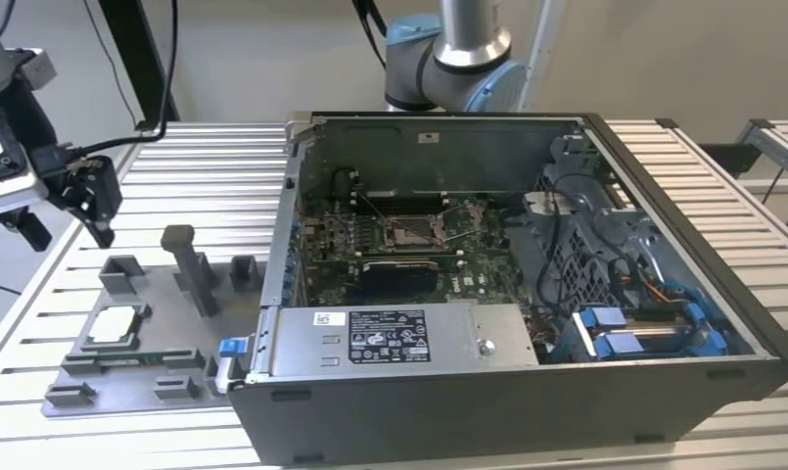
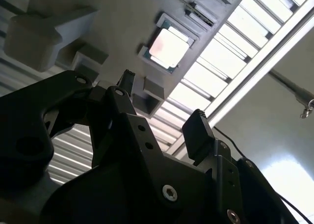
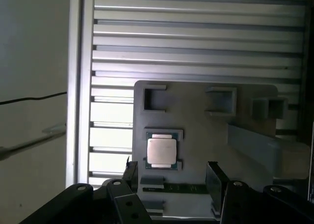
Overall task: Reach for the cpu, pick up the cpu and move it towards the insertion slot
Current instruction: 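Pick up the cpu and move it towards the insertion slot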
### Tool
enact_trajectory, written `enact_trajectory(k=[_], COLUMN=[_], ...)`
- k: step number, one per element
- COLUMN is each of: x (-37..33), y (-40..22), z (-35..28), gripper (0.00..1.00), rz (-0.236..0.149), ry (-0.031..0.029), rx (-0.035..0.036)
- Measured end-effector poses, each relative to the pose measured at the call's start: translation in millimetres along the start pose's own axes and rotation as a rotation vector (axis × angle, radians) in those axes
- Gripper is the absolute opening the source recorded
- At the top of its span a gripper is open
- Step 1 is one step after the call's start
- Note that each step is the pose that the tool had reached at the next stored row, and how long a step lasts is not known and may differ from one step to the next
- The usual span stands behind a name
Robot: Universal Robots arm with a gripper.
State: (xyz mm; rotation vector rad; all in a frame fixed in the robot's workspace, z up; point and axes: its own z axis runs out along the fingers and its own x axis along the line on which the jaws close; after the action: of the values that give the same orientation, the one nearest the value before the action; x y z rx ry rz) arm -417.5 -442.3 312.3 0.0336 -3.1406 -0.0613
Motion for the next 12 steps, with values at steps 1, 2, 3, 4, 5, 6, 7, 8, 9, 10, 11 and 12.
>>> enact_trajectory(k=[1, 2, 3, 4, 5, 6, 7, 8, 9, 10, 11, 12], x=[0.0, 0.0, 0.0, 0.0, 0.0, 0.0, 0.0, 0.0, 0.0, 0.0, 0.0, 0.0], y=[0.0, 0.0, -0.1, -0.1, -0.1, -0.1, -0.2, -0.2, -0.2, -0.3, -0.3, -0.3], z=[0.6, 1.1, 1.8, 2.4, 3.0, 3.7, 4.3, 4.8, 5.5, 6.3, 7.3, 8.5], gripper=[1.0, 1.0, 1.0, 1.0, 1.0, 1.0, 1.0, 1.0, 1.0, 1.0, 1.0, 1.0], rz=[0.0, 0.0, 0.0, 0.0, 0.0, 0.0, 0.0, 0.0, 0.0, 0.0, 0.0, 0.0], ry=[0.0, 0.0, 0.0, 0.0, 0.0, 0.0, 0.0, 0.0001, 0.0, -0.0001, -0.0001, -0.0001], rx=[0.0, 0.0, 0.0, 0.0, -0.0001, 0.0, 0.0, 0.0, -0.0001, -0.0001, -0.0001, -0.0001])
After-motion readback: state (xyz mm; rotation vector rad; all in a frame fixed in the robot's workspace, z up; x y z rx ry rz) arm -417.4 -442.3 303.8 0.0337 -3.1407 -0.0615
